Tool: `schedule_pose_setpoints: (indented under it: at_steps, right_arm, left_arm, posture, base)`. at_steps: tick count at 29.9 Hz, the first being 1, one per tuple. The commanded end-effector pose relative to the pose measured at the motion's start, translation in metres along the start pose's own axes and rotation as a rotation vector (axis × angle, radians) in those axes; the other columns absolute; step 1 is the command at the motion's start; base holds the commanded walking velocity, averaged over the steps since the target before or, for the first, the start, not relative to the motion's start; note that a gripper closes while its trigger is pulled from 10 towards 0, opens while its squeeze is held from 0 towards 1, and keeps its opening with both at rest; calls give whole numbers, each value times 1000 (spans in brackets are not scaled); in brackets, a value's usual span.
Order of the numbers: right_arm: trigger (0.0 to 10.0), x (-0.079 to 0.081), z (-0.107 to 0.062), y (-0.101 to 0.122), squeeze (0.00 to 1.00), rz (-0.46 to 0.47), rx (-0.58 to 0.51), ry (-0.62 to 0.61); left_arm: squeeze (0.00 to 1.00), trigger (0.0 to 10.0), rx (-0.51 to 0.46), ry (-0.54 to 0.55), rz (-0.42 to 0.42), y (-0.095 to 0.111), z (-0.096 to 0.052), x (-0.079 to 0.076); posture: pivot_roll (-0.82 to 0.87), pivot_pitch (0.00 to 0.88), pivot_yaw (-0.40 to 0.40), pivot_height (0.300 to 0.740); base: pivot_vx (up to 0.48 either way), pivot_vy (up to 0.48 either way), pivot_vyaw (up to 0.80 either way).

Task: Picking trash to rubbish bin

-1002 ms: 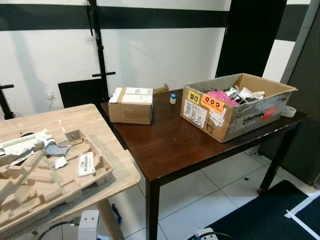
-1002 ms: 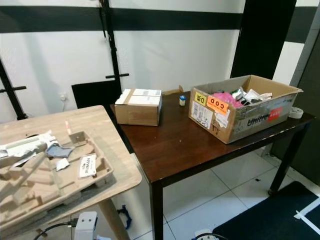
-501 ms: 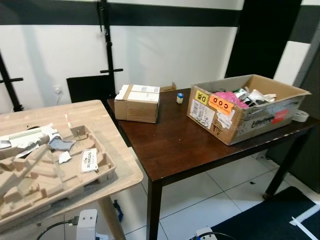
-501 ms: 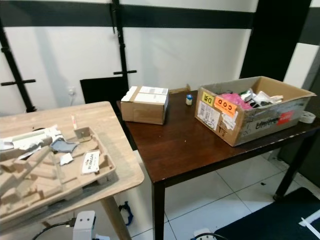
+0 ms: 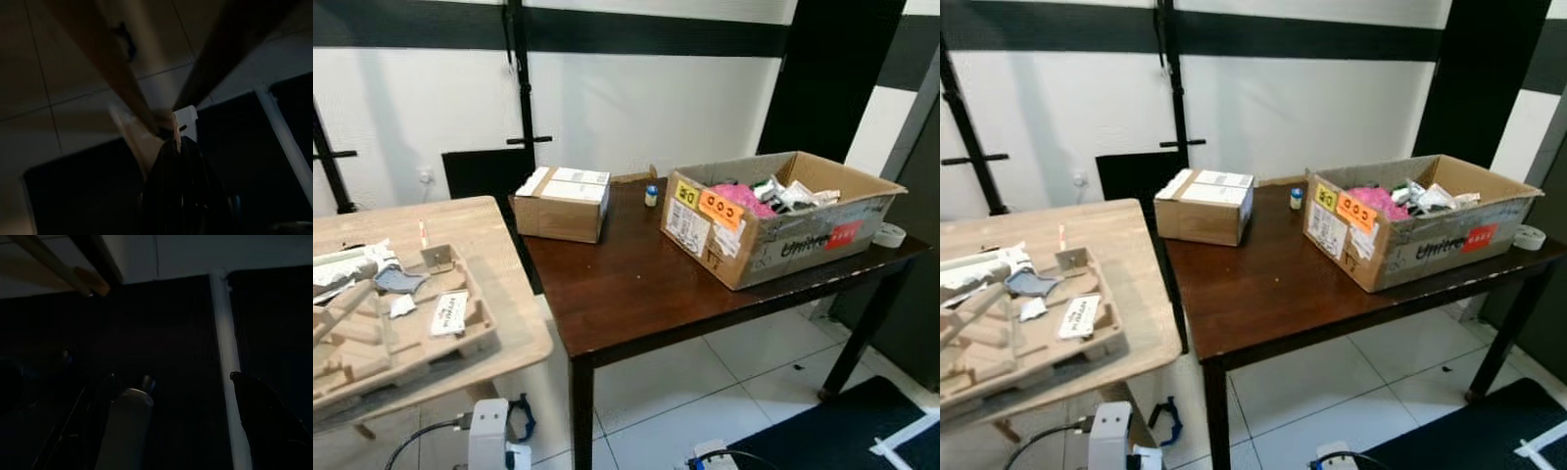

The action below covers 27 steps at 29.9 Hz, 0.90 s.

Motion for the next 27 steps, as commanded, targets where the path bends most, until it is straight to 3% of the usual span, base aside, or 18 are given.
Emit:
schedule_pose_setpoints:
  at_steps: [1,27]
  right_arm:
    - [10000,1,0,1,0,13,1,0]
    - [10000,-5,0,2,0,41,-9,-26]
  left_arm:
    - [0,10000,-2,-1,4,2,1,0]
    - [0,10000,-9,-12,8,5,3,-6]
  posture:
    - [-18,0,-16,740]
    - [-26,9,-13,740]
  base:
    - [0,-409,0]
    - [0,-402,0]
Point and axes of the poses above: a point about 5 cm out from each wrist's last joint towards the gripper, its own z axis pointing out of the wrist towards the gripper, its own y axis along the axis of the wrist's last joint, x = y × z, the point moved 1 cm from there along z, pointing out of the wrist towards the gripper, and after that the axes turned 15 degrees about -z, right-handed, at the moved point
